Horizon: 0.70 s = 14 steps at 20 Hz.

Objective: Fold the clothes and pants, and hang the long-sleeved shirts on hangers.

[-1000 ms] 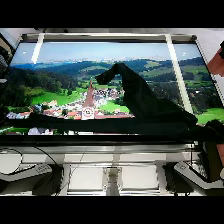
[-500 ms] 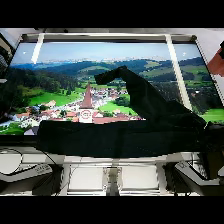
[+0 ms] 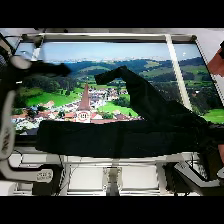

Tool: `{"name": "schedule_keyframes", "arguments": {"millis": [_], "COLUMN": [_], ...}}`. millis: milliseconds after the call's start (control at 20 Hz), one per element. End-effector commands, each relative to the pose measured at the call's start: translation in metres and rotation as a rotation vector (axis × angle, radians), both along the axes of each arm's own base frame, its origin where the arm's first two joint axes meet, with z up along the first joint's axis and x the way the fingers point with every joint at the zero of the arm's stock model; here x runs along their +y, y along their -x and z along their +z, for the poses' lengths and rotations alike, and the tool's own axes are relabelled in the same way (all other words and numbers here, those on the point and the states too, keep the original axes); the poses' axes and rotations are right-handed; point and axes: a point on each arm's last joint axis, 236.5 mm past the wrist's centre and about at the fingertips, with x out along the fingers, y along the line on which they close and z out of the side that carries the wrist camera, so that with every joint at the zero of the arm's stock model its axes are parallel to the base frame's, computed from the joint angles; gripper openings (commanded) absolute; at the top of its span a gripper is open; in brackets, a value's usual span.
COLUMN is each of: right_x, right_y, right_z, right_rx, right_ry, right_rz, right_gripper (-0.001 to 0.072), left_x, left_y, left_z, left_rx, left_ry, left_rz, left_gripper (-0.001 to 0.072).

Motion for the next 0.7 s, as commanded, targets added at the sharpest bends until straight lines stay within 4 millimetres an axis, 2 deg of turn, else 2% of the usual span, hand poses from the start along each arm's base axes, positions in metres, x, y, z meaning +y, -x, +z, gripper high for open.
{"name": "schedule_keyframes", "arguments": {"millis": [0,100,150,250,350,500,650], "right_x": [0.025,0.041,0.049,0.064,0.076,0.089,0.101], "right_y": [-0.035,-0.048,-0.054,-0.064,-0.074,-0.085,-0.09], "right_z": [0.021,0.022,0.022,0.023,0.024,0.027,0.027], "right_rx": [-0.073,-0.074,-0.077,-0.082,-0.092,-0.109,-0.113], "right_ry": [0.054,0.072,0.075,0.089,0.1,0.117,0.116], "right_rz": [0.141,0.208,0.236,0.294,0.333,0.371,0.402], "right_gripper": [0.0515,0.0515,0.0515,0.0515,0.0515,0.0514,0.0514], "left_x": [-0.111,-0.141,-0.146,-0.144,-0.141,-0.143,-0.137], "left_y": [-0.037,-0.053,-0.059,-0.067,-0.066,-0.06,-0.061], "left_z": [-0.037,-0.062,-0.074,-0.099,-0.116,-0.13,-0.141], "left_rx": [-0.032,0.022,0.054,0.105,0.129,0.159,0.156], "left_ry": [0.001,0.015,0.003,-0.076,-0.117,-0.134,-0.208], "left_rz": [-0.144,-0.182,-0.186,-0.18,-0.188,-0.208,-0.212], "left_gripper": [0.0436,0.0436,0.0436,0.0436,0.0437,0.0437,0.0437]}}
